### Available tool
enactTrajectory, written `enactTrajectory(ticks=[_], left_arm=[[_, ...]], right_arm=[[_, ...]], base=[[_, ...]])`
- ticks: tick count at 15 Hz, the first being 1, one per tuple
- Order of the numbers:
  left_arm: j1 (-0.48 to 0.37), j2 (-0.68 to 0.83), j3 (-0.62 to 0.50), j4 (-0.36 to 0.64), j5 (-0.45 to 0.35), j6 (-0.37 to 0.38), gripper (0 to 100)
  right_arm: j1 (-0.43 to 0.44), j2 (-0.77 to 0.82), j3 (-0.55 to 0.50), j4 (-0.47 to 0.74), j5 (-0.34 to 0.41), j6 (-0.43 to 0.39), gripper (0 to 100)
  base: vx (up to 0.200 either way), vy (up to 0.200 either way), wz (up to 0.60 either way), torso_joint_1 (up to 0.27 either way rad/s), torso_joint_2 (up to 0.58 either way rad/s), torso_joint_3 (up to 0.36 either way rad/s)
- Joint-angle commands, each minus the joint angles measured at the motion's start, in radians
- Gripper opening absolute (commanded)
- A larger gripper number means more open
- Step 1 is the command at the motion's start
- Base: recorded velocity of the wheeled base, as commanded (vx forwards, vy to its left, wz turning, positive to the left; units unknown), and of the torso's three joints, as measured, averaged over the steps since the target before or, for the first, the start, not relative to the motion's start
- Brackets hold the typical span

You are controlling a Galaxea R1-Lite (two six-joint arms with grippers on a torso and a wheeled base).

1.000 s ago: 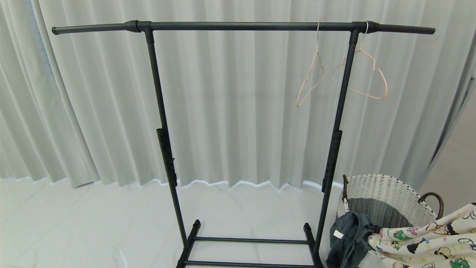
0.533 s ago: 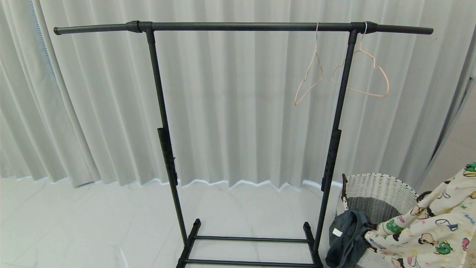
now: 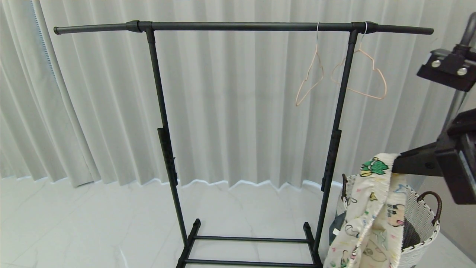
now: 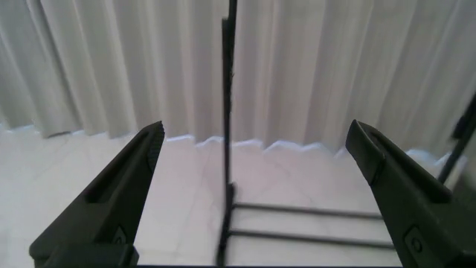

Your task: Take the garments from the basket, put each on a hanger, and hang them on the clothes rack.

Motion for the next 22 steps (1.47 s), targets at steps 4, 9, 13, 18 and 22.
enactTrajectory(ticks=[4,9,13,18,22], left_arm=[[-0.012,0.293,-0.322,-0.017,-0.098,-0.018,100],[-0.121,0.747,-0.653,-0.02,-0.172,0.125,100],[-0.304,0.957,-0.679,-0.116,-0.163,0.12,100],[-0.64,1.161,-0.644,-0.274,0.133,0.064,100],[-1.034,1.251,-0.555,-0.279,0.273,-0.105,100]], right_arm=[[0.056,0.076,0.113,-0.224,-0.001,-0.055,0],[0.089,0.119,0.129,-0.365,-0.004,-0.068,0],[0.089,0.155,0.129,-0.508,-0.004,-0.068,0],[0.089,0.201,0.122,-0.625,-0.003,-0.07,0],[0.102,0.221,0.093,-0.669,0.001,-0.078,0]], base=[[0.0,0.0,0.0,0.0,0.0,0.0],[0.0,0.0,0.0,0.0,0.0,0.0],[0.0,0.0,0.0,0.0,0.0,0.0],[0.0,0.0,0.0,0.0,0.0,0.0],[0.0,0.0,0.0,0.0,0.0,0.0]])
